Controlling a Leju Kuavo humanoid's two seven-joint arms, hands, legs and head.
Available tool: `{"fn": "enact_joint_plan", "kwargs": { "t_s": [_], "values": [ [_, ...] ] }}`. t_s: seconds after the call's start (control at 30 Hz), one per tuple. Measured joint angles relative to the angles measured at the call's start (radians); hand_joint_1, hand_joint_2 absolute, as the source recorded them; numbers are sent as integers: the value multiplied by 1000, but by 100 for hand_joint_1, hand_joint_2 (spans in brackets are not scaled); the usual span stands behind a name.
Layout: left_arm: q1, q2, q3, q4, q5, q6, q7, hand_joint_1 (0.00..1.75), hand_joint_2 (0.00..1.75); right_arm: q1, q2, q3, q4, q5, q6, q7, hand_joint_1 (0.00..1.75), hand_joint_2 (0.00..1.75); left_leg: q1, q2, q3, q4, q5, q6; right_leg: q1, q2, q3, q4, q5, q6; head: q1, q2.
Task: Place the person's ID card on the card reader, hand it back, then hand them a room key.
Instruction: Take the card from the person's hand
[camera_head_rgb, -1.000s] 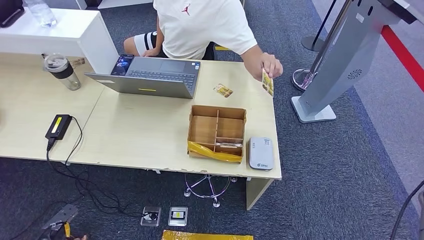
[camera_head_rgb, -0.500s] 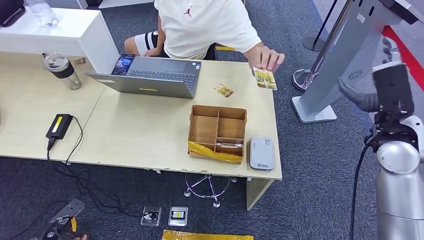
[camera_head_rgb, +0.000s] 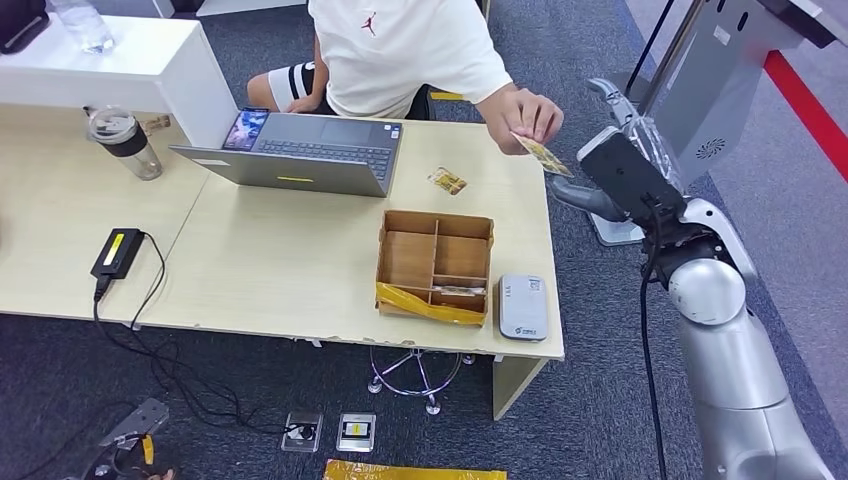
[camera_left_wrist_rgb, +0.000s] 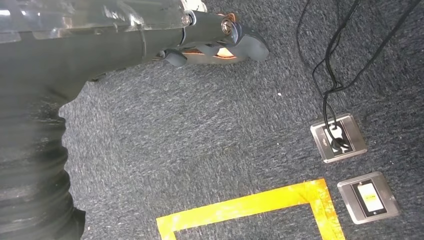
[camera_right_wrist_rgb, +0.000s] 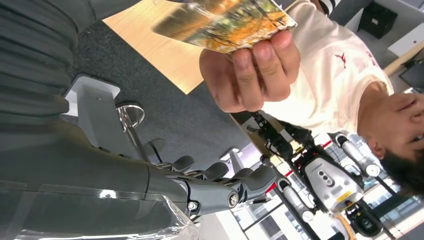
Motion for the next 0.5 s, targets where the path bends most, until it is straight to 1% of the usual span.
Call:
{"fn": "enact_joint_plan", "kwargs": {
  "t_s": [0.2, 0.43, 0.47, 0.5],
  "values": [
    [0, -1, 9, 0, -6, 3, 0, 0, 175, -29, 21, 37, 41, 33, -20, -5, 0, 175, 0, 0, 0, 0, 0, 0, 0, 0, 0, 0, 0, 0, 0, 0],
    [1, -2, 18, 0, -13, 7, 4, 0, 175, -50, 31, 55, 83, 63, -48, -12, 2, 175, 0, 0, 0, 0, 0, 0, 0, 0, 0, 0, 0, 0, 0, 0],
    [1, -2, 19, 0, -14, 7, 4, 0, 175, -52, 33, 57, 86, 67, -51, -12, 4, 175, 0, 0, 0, 0, 0, 0, 0, 0, 0, 0, 0, 0, 0, 0],
    [1, -2, 20, 0, -14, 7, 4, 0, 175, -54, 34, 59, 90, 69, -53, -11, 16, 175, 0, 0, 0, 0, 0, 0, 0, 0, 0, 0, 0, 0, 0, 0]
  ]
}}
